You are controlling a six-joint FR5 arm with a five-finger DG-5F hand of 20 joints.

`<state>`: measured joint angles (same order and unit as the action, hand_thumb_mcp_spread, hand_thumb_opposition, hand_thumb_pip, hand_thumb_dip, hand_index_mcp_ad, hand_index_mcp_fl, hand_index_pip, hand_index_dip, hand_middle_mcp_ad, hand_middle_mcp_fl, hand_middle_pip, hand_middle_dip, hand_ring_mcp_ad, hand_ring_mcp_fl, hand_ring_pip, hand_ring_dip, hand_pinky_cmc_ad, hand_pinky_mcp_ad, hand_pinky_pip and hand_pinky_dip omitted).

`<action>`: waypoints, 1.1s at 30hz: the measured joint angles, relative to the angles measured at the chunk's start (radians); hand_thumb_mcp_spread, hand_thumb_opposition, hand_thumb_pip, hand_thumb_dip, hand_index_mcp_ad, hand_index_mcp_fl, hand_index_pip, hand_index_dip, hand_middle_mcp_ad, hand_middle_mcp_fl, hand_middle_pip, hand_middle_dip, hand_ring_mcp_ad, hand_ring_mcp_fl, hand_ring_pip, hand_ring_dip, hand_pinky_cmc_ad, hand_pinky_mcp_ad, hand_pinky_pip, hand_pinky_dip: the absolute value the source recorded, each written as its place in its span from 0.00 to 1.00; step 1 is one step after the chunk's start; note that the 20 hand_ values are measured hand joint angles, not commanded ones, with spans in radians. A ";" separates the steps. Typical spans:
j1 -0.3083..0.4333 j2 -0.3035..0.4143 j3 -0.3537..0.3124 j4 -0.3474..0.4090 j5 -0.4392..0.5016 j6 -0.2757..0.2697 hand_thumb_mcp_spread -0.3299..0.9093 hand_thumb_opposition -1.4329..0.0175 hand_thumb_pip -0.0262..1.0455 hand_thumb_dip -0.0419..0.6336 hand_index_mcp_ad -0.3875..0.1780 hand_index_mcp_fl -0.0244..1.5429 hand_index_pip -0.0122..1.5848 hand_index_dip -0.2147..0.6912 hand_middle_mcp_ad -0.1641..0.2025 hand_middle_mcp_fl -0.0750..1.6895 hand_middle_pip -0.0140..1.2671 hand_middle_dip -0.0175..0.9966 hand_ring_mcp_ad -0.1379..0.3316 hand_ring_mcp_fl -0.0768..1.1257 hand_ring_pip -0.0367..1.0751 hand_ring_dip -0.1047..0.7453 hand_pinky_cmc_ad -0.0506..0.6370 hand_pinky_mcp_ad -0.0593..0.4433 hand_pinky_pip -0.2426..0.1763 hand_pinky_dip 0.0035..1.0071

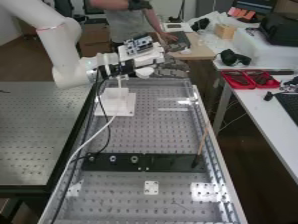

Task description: Grab the paper clip and place it in the clear container

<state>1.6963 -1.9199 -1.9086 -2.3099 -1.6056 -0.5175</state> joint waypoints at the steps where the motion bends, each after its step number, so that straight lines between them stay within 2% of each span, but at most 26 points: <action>1: -0.003 0.010 -0.005 -0.001 0.003 -0.001 0.62 0.40 0.81 0.54 0.35 0.02 0.22 0.01 0.48 0.26 0.43 0.56 0.40 0.20 0.30 0.55 0.63 0.64 0.47 0.36; 5: -0.037 0.097 -0.041 -0.030 0.032 -0.013 0.61 0.40 0.79 0.54 0.35 0.02 0.19 0.01 0.48 0.26 0.40 0.56 0.40 0.20 0.29 0.55 0.62 0.64 0.47 0.36; 7: -0.059 0.143 -0.053 -0.070 0.050 -0.027 0.60 0.40 0.79 0.54 0.35 0.02 0.18 0.01 0.48 0.26 0.40 0.56 0.40 0.20 0.29 0.55 0.62 0.64 0.48 0.37; 13: -0.104 0.225 -0.068 -0.166 0.086 -0.071 0.60 0.41 0.78 0.54 0.36 0.02 0.12 0.01 0.48 0.26 0.38 0.56 0.40 0.20 0.28 0.55 0.62 0.64 0.48 0.37; 16: -0.119 0.256 -0.071 -0.199 0.096 -0.104 0.60 0.41 0.73 0.53 0.36 0.02 0.10 0.01 0.48 0.29 0.37 0.56 0.40 0.21 0.25 0.55 0.62 0.64 0.48 0.37; 21: -0.141 0.295 -0.066 -0.257 0.109 -0.153 0.60 0.41 0.73 0.53 0.35 0.02 0.09 0.01 0.48 0.30 0.35 0.56 0.40 0.23 0.24 0.55 0.63 0.64 0.48 0.37; 27: -0.165 0.306 -0.049 -0.290 0.109 -0.154 0.60 0.42 0.73 0.53 0.36 0.02 0.08 0.01 0.48 0.30 0.34 0.56 0.40 0.23 0.22 0.55 0.63 0.64 0.48 0.37; 29: -0.170 0.308 -0.042 -0.299 0.106 -0.164 0.60 0.42 0.73 0.53 0.36 0.02 0.08 0.01 0.49 0.30 0.30 0.56 0.39 0.22 0.21 0.55 0.62 0.64 0.48 0.37; 31: -0.177 0.310 -0.033 -0.316 0.099 -0.176 0.56 0.45 0.71 0.53 0.37 0.02 0.07 0.01 0.49 0.28 0.22 0.56 0.43 0.21 0.19 0.55 0.62 0.64 0.48 0.37; 33: -0.181 0.311 -0.028 -0.327 0.096 -0.177 0.53 0.45 0.66 0.53 0.39 0.03 0.07 0.01 0.54 0.25 0.16 0.56 0.46 0.19 0.16 0.55 0.62 0.64 0.48 0.38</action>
<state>1.5156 -1.6092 -1.9368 -2.6369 -1.5099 -0.6941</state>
